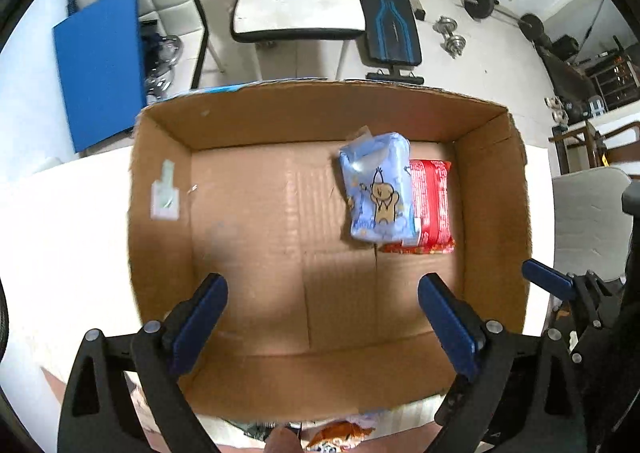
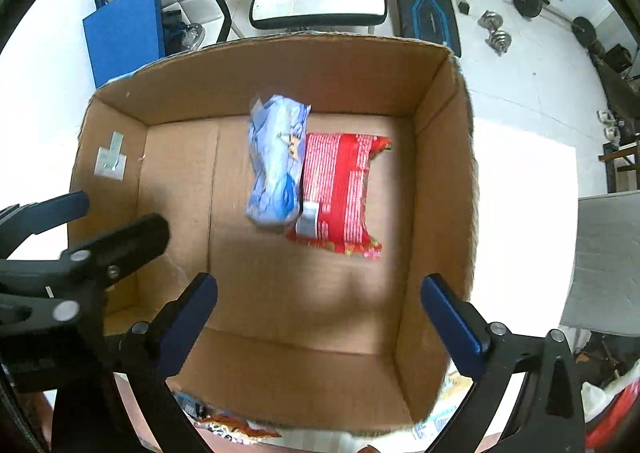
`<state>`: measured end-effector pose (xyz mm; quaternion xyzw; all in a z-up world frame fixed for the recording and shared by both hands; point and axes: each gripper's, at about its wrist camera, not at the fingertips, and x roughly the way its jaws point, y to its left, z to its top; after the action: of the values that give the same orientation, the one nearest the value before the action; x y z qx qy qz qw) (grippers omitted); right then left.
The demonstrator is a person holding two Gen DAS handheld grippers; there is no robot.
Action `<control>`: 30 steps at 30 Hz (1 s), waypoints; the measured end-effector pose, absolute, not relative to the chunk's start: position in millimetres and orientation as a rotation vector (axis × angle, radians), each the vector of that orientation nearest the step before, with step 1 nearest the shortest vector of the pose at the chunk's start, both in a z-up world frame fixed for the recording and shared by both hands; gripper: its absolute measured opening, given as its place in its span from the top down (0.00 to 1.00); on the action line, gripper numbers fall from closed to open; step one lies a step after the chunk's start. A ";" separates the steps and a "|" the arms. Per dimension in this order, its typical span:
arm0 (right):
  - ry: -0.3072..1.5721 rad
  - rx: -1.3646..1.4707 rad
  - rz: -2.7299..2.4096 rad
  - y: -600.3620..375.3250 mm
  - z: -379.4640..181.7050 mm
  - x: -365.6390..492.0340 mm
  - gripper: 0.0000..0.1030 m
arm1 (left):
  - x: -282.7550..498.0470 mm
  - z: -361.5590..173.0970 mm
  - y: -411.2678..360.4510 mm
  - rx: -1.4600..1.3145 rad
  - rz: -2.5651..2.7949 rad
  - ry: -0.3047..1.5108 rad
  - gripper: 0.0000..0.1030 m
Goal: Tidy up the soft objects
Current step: 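Carry both packs over the cardboard box and open both tools to drop them, then grasp the black snack bag with the left tool while the right tool grasps the orange snack bag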
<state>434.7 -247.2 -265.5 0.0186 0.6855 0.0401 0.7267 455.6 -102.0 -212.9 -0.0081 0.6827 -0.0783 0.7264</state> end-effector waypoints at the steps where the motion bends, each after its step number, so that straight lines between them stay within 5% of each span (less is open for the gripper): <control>1: 1.505 0.040 0.088 -246.9 -261.3 429.6 0.00 | 450.5 -207.9 -100.8 -0.018 -0.169 1.495 0.05; 21: 1.300 0.069 0.118 -247.9 -169.4 317.7 0.00 | 337.5 -116.9 -83.7 0.066 -0.067 1.265 0.05; 28: 1.442 0.090 0.213 -252.4 -230.3 263.7 0.00 | 272.4 -206.3 -33.3 0.061 -0.022 1.433 0.05; 30: 1.491 0.065 0.223 -247.3 -259.4 258.0 0.03 | 257.9 -251.2 -26.1 0.068 -0.014 1.530 0.19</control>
<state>258.0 -247.3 -259.4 0.0293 0.6769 0.1014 0.7285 257.9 -26.1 -251.2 0.0309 0.6924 -0.0064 0.7208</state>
